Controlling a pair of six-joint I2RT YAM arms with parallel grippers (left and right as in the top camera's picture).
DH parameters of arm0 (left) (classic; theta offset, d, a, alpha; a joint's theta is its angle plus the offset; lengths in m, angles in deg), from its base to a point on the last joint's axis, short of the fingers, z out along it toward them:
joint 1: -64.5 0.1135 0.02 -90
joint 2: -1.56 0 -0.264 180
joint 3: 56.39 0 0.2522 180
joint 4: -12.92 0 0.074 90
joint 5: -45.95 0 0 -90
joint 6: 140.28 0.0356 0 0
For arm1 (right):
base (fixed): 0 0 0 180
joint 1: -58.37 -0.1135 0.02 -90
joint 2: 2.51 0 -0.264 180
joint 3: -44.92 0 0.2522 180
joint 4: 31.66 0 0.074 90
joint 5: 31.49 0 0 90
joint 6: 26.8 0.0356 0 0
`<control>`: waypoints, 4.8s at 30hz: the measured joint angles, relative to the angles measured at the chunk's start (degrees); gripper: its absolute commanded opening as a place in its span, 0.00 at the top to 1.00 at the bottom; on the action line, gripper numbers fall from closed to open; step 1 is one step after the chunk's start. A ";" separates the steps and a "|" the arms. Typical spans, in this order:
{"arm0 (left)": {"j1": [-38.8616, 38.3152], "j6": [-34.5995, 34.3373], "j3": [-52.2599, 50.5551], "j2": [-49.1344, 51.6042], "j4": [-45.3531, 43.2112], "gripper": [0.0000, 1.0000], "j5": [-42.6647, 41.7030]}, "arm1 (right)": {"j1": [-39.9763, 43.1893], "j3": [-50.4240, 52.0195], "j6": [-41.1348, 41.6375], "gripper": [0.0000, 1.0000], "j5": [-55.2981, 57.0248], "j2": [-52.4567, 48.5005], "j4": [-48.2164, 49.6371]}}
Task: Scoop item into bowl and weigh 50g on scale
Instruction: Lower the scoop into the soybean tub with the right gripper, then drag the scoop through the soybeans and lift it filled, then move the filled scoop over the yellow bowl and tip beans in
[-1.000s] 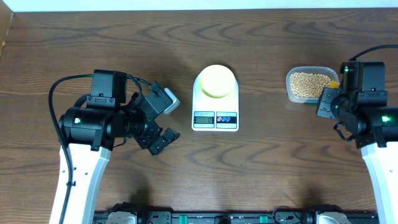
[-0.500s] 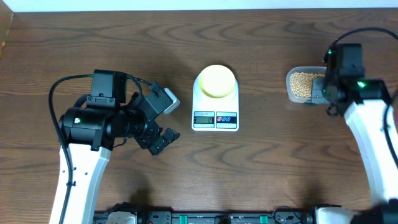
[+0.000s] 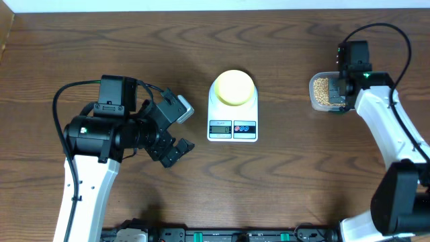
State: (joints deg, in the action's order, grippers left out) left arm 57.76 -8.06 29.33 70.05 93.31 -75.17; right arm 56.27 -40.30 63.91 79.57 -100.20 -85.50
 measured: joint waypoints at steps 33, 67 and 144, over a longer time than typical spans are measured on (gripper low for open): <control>0.00 0.00 0.00 0.00 -0.02 0.02 0.00 | 11.61 -0.22 0.81 0.99 -34.12 -3.54 -2.34; 0.00 0.00 0.00 0.00 0.00 0.02 0.00 | 32.00 6.45 1.25 0.99 -68.48 -3.87 -0.22; 0.00 0.00 0.00 0.00 0.00 0.02 0.00 | 2.73 7.17 25.11 0.99 -92.13 -3.93 27.61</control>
State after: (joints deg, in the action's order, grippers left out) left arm 57.76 -8.06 29.33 70.05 93.31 -75.17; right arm 59.00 -33.13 89.02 -12.56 -104.13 -57.89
